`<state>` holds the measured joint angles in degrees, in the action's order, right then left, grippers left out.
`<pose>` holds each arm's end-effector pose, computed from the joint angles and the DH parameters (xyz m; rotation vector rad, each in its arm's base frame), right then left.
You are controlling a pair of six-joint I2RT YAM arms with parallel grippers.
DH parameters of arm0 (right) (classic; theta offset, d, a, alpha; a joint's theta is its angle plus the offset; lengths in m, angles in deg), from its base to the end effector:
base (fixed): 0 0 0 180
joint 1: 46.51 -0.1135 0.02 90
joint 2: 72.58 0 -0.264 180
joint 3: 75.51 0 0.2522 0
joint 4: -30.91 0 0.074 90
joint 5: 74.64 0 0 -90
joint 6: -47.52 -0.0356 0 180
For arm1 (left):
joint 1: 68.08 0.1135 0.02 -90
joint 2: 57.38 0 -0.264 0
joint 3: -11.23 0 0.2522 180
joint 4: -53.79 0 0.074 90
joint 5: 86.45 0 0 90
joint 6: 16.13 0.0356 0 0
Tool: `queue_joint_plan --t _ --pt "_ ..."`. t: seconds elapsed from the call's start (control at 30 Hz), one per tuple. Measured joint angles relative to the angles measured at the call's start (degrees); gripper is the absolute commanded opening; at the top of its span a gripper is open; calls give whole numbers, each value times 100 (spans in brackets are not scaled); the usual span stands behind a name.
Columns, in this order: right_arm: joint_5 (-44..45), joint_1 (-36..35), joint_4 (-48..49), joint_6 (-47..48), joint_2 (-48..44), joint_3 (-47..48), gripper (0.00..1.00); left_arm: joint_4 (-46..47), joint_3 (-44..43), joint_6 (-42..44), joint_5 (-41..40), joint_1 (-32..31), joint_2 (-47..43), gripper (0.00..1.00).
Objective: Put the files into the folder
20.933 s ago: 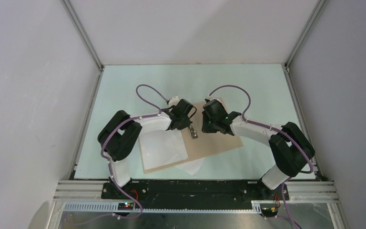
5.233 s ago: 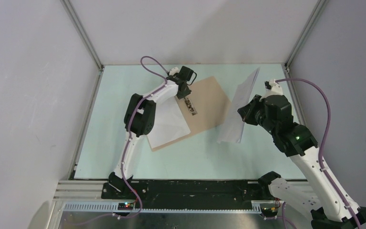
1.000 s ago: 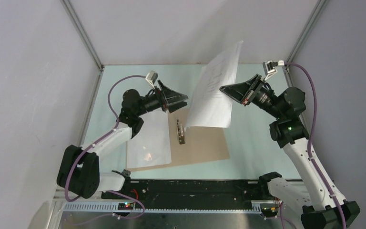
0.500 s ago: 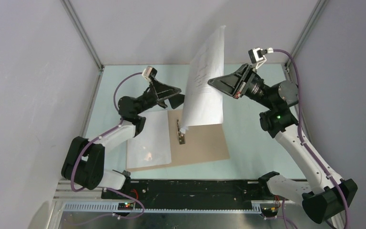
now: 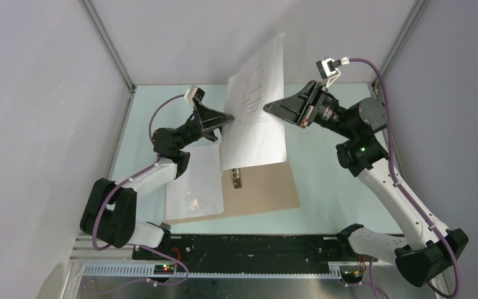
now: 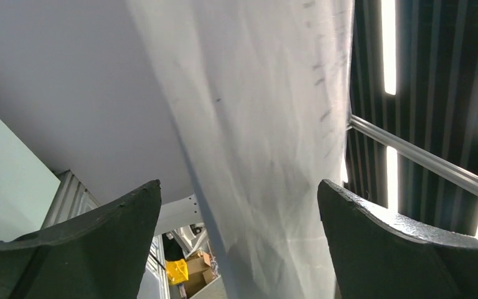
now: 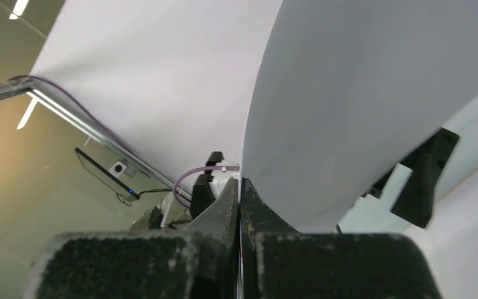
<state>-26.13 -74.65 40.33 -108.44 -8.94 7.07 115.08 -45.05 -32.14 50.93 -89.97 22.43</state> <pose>0.1916 0.1292 0.4797 -0.3330 1.3868 1.7879 0.2520 -0.1295 0.3327 -0.0062 1.5105 -2.2794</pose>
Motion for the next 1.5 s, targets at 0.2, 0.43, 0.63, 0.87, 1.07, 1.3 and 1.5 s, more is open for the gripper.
queue_joint_plan --t 0.2,0.43,0.63,0.87,1.07,1.3,1.5 --pt "9 317 -1099 588 -310 -208 0 70 -2 -164 0 7 -109 100" --pt "-13 769 -2787 1617 -640 -350 0 96 -2 -212 13 15 -332 93" --pt "-31 769 -3753 2334 -675 -629 0 -446 269 221 149 15 -546 61" --pt "26 660 -3869 2551 -1056 -1639 0 -1773 1056 1373 238 -31 -844 20" --pt "79 173 -3311 2566 -1458 -2758 59 -3591 1119 2924 39 -391 -999 0" --pt "234 59 -1974 2184 -1467 -4266 73 -4614 1305 4247 -382 -811 -748 0" --pt "531 138 -1069 1849 -914 -5261 63 -4992 1591 4769 -697 -953 13 0"
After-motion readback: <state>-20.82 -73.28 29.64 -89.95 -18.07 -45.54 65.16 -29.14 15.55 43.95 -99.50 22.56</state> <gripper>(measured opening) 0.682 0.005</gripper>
